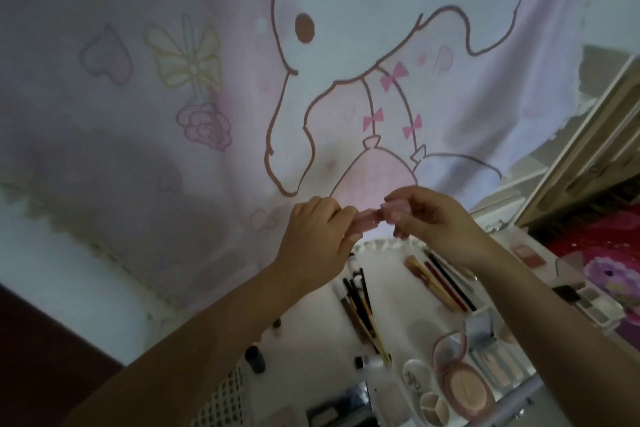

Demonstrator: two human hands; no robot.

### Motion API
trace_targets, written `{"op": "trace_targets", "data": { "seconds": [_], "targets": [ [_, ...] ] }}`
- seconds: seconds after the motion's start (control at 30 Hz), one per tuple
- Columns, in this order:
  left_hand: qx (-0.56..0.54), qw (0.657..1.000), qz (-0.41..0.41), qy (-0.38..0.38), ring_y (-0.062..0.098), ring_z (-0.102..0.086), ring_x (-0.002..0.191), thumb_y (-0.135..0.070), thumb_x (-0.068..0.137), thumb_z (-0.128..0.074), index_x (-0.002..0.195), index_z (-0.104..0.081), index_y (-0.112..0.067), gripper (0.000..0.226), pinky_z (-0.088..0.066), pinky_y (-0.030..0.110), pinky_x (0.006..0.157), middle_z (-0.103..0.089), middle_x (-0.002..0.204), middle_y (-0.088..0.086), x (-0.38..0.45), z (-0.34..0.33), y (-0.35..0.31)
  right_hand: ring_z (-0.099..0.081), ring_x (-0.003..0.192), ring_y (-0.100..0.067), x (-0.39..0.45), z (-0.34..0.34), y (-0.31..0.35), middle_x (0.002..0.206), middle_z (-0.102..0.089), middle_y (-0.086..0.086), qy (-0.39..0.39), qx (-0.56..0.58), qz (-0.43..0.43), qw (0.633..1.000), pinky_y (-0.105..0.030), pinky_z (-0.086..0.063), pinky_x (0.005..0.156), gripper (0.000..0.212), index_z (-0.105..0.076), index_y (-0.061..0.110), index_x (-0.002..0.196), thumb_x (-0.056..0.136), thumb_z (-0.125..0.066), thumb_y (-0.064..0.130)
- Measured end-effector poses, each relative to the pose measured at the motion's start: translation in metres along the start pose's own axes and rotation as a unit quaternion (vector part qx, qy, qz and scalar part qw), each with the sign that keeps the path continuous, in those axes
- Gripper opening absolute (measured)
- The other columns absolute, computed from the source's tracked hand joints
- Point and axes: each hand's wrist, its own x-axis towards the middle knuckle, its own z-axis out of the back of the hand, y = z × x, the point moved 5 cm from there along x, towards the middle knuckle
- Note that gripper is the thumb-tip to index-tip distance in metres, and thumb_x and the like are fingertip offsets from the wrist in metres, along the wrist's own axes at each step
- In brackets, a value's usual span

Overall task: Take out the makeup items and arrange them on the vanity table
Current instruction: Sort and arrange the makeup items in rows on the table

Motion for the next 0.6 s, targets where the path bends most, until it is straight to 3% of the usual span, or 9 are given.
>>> {"op": "trace_targets", "data": {
  "seconds": [0.1, 0.17, 0.27, 0.37, 0.47, 0.53, 0.6],
  "targets": [
    [-0.073, 0.993, 0.034, 0.085, 0.029, -0.057, 0.069, -0.016, 0.08, -0.062, 0.089, -0.066, -0.001, 0.018, -0.044, 0.035, 0.063, -0.062, 0.076, 0.015, -0.016, -0.015, 0.005, -0.059, 0.069, -0.006, -0.003, -0.015, -0.005, 0.079, -0.06, 0.009, 0.04, -0.033, -0.001, 0.999, -0.017, -0.049, 0.068, 0.022, -0.058, 0.013, 0.092, 0.081, -0.058, -0.006],
    [-0.105, 0.986, 0.064, 0.113, 0.022, -0.051, 0.076, -0.021, 0.086, -0.058, 0.095, -0.063, -0.003, 0.02, -0.04, 0.033, 0.07, -0.061, 0.084, 0.013, -0.034, -0.03, 0.01, -0.058, 0.068, -0.002, -0.005, -0.027, -0.016, 0.076, -0.059, 0.012, 0.061, -0.066, -0.02, 0.996, -0.014, -0.046, 0.068, 0.019, -0.058, 0.016, 0.091, 0.081, -0.062, 0.0],
    [-0.145, 0.971, 0.134, 0.139, 0.017, -0.049, 0.077, -0.024, 0.087, -0.057, 0.094, -0.061, -0.004, 0.022, -0.032, 0.024, 0.066, -0.059, 0.087, 0.01, -0.067, -0.049, 0.017, -0.055, 0.059, 0.007, -0.005, -0.053, -0.036, 0.069, -0.056, 0.017, 0.115, -0.128, -0.046, 0.984, -0.005, -0.043, 0.06, 0.014, -0.062, 0.014, 0.094, 0.081, -0.065, 0.01],
    [-0.185, 0.947, 0.19, 0.18, 0.019, -0.051, 0.08, -0.023, 0.088, -0.057, 0.093, -0.061, -0.002, 0.022, -0.028, 0.022, 0.061, -0.059, 0.087, 0.012, -0.096, -0.062, 0.022, -0.052, 0.061, 0.004, -0.006, -0.077, -0.052, 0.068, -0.053, 0.02, 0.156, -0.166, -0.057, 0.972, -0.001, -0.039, 0.058, 0.016, -0.064, 0.01, 0.095, 0.08, -0.065, 0.014],
    [-0.22, 0.928, 0.235, 0.189, 0.016, -0.048, 0.076, -0.021, 0.087, -0.059, 0.093, -0.062, -0.001, 0.021, -0.029, 0.024, 0.062, -0.061, 0.086, 0.014, -0.122, -0.065, 0.025, -0.053, 0.063, 0.007, -0.01, -0.103, -0.066, 0.071, -0.052, 0.02, 0.2, -0.142, -0.076, 0.966, 0.0, -0.04, 0.059, 0.025, -0.063, 0.016, 0.1, 0.076, -0.071, 0.014],
    [-0.237, 0.915, 0.271, 0.182, 0.015, -0.045, 0.074, -0.019, 0.086, -0.06, 0.094, -0.064, -0.001, 0.02, -0.031, 0.024, 0.062, -0.061, 0.086, 0.014, -0.139, -0.063, 0.026, -0.056, 0.076, 0.005, -0.018, -0.121, -0.076, 0.085, -0.054, 0.02, 0.231, -0.092, -0.095, 0.964, -0.002, -0.045, 0.066, 0.042, -0.055, 0.032, 0.101, 0.07, -0.076, 0.013],
    [-0.257, 0.902, 0.3, 0.172, 0.018, -0.047, 0.072, -0.014, 0.083, -0.063, 0.092, -0.065, 0.002, 0.018, -0.03, 0.022, 0.06, -0.062, 0.083, 0.018, -0.156, -0.06, 0.026, -0.058, 0.085, 0.0, -0.028, -0.141, -0.088, 0.095, -0.058, 0.013, 0.252, -0.014, -0.13, 0.959, -0.007, -0.05, 0.073, 0.055, -0.05, 0.036, 0.1, 0.065, -0.077, 0.002]
  ]
}}
